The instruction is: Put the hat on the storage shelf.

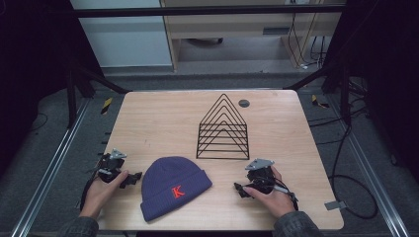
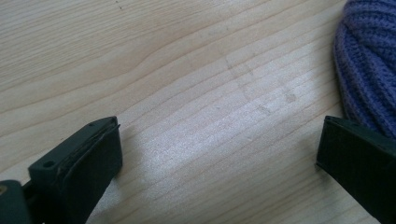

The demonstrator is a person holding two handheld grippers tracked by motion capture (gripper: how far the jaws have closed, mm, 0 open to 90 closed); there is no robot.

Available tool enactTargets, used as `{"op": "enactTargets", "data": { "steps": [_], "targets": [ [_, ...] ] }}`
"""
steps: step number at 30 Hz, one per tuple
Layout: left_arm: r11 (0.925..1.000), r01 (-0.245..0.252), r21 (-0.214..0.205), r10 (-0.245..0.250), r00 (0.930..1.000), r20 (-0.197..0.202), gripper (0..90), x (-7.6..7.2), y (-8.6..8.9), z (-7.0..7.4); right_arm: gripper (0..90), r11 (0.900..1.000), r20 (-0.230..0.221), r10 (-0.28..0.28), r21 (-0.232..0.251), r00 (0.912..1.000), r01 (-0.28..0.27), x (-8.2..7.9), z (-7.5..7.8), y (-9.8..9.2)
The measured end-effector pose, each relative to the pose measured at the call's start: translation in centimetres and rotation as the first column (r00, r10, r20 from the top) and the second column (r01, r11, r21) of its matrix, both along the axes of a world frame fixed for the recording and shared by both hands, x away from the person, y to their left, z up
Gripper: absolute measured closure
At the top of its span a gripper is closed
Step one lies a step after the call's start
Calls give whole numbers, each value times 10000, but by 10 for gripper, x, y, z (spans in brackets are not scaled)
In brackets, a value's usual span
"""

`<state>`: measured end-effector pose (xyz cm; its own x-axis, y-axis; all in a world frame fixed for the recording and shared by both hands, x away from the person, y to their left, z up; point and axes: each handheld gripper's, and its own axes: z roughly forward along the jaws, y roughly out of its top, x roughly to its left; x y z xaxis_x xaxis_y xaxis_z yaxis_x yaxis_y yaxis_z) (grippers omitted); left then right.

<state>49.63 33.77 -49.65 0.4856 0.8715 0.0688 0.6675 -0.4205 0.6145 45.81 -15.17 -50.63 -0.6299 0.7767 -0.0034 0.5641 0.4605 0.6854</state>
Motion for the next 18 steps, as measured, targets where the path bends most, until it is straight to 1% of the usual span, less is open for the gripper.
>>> {"op": "enactTargets", "data": {
  "steps": [2,4,7,9,12,13,14,15,18],
  "targets": [
    [10000,9,32,-9,10000,-15,11,0,1,2,80,10000,-7,-1,7,10000,1,0,0,0],
    [10000,6,-75,-5,10000,49,66,-1,2,3,80,10000,-8,-18,7,10000,18,0,0,0],
    [9997,-194,-127,198,9993,304,67,-2,5,7,80,10000,-44,-24,-1,10000,24,-1,0,0],
    [9997,-227,-118,233,9985,503,67,-3,6,11,80,10000,-57,-18,-22,10000,18,-1,1,0],
    [9991,-252,-347,275,9975,652,69,-6,5,15,83,9999,-135,4,-114,9999,-5,-1,2,1],
    [9989,-140,-437,169,9976,676,70,-7,3,19,89,9999,-192,9,-135,9998,-12,-1,2,1],
    [9989,-140,-437,169,9976,676,73,-7,3,19,89,9999,-192,9,-135,9998,-12,-1,2,1],
    [9987,-47,-499,80,9978,659,75,-8,1,21,128,9995,-265,124,-273,9996,-131,0,4,2],
    [9962,120,-862,-59,9975,704,89,-11,-5,28,144,9990,-130,258,-350,9996,-263,-2,6,4]
  ]
}}
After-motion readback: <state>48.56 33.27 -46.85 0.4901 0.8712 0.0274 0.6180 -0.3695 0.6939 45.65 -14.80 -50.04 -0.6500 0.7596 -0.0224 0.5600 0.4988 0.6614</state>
